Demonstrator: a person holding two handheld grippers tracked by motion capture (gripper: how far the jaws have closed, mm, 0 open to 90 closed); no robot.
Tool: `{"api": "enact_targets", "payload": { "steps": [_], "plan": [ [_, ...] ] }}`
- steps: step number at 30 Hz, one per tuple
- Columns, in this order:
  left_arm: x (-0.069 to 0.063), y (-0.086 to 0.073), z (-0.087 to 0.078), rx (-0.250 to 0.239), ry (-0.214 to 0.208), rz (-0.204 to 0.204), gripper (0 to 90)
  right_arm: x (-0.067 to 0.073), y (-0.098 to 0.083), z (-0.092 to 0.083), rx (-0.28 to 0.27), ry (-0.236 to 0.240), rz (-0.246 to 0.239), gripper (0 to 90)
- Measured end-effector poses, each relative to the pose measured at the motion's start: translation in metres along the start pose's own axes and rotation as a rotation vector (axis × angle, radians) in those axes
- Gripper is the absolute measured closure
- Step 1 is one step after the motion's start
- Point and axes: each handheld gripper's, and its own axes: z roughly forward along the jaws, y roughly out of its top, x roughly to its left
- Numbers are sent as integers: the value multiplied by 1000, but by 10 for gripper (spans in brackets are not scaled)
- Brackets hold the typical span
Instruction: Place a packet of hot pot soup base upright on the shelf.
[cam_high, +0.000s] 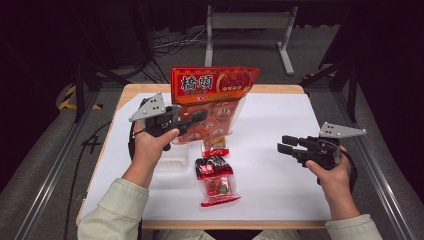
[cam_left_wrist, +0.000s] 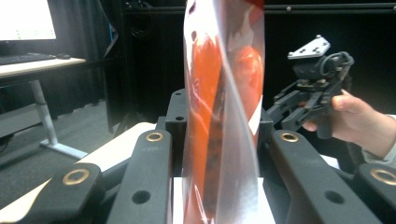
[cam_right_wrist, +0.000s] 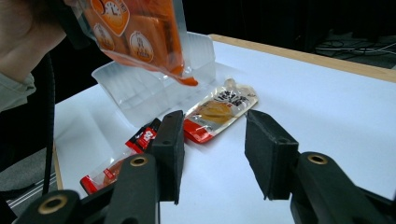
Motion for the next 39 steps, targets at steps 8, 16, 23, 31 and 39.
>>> {"api": "enact_targets", "payload": {
  "steps": [8, 16, 23, 31, 39],
  "plan": [
    [19, 0, -13, -16, 34, -14, 708, 1, -8, -12, 18, -16, 26, 612],
    [41, -2, -26, -15, 99, -21, 708, -1, -13, -21, 16, -40, 43, 613],
    [56, -7, -32, -7, 123, -44, 708, -1, -15, -22, 21, -40, 49, 611],
    [65, -8, -38, 0, 168, -54, 708, -1, -16, -20, 24, -26, 52, 614],
    [76, -13, -41, 9, 216, -71, 708, 0, -16, -19, 27, -21, 48, 616]
  ]
}}
